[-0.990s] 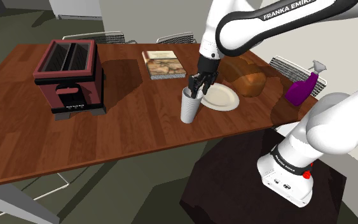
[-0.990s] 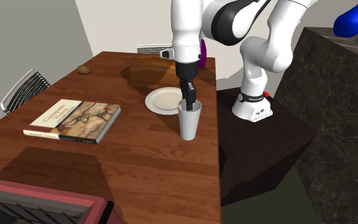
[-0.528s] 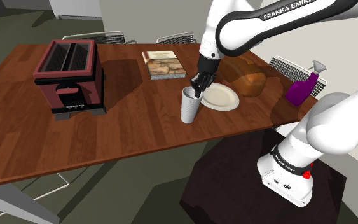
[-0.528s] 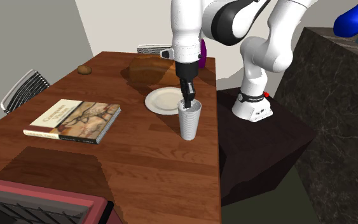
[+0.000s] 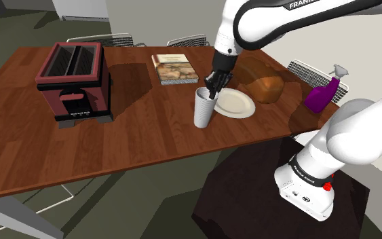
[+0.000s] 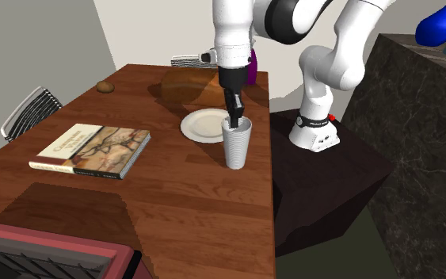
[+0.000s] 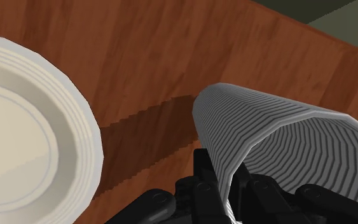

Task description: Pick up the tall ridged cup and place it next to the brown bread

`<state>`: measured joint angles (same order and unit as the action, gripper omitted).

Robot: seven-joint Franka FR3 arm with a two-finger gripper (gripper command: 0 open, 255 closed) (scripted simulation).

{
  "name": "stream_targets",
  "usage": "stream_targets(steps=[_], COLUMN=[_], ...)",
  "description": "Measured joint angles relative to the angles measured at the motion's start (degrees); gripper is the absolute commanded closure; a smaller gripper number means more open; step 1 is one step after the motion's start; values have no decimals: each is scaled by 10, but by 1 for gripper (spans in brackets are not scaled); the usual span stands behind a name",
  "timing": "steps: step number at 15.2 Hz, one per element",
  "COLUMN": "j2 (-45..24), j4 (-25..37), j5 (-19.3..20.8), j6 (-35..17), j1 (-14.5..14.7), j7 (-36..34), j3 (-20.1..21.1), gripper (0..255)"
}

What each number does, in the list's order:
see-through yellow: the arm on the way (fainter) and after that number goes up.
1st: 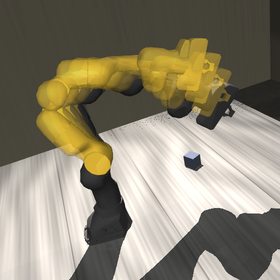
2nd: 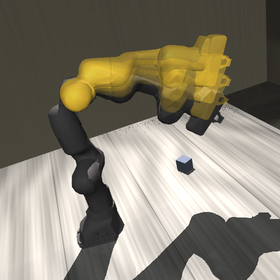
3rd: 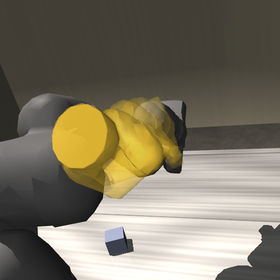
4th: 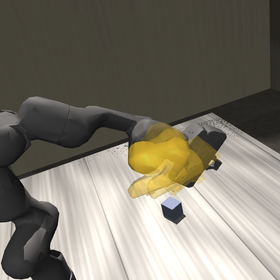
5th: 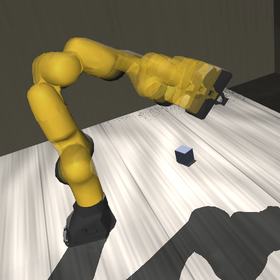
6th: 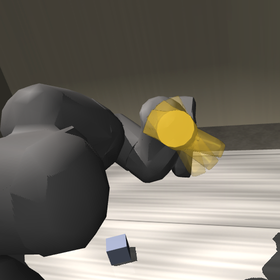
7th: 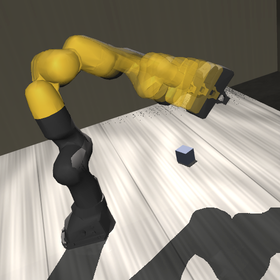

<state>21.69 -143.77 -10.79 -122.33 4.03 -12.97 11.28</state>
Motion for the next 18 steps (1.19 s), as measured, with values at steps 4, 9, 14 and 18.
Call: stream_targets(steps=[4, 9, 14, 18], j2=[14, 27, 38, 41], j4=[21, 51, 79, 108], j5=[2, 5, 7, 10], j6=[34, 77, 117, 149], j1=[-1, -2, -2, -4], j7=[-2, -6, -9, -10], j3=[-3, -6, -9, -12], gripper=[255, 255, 255, 255])
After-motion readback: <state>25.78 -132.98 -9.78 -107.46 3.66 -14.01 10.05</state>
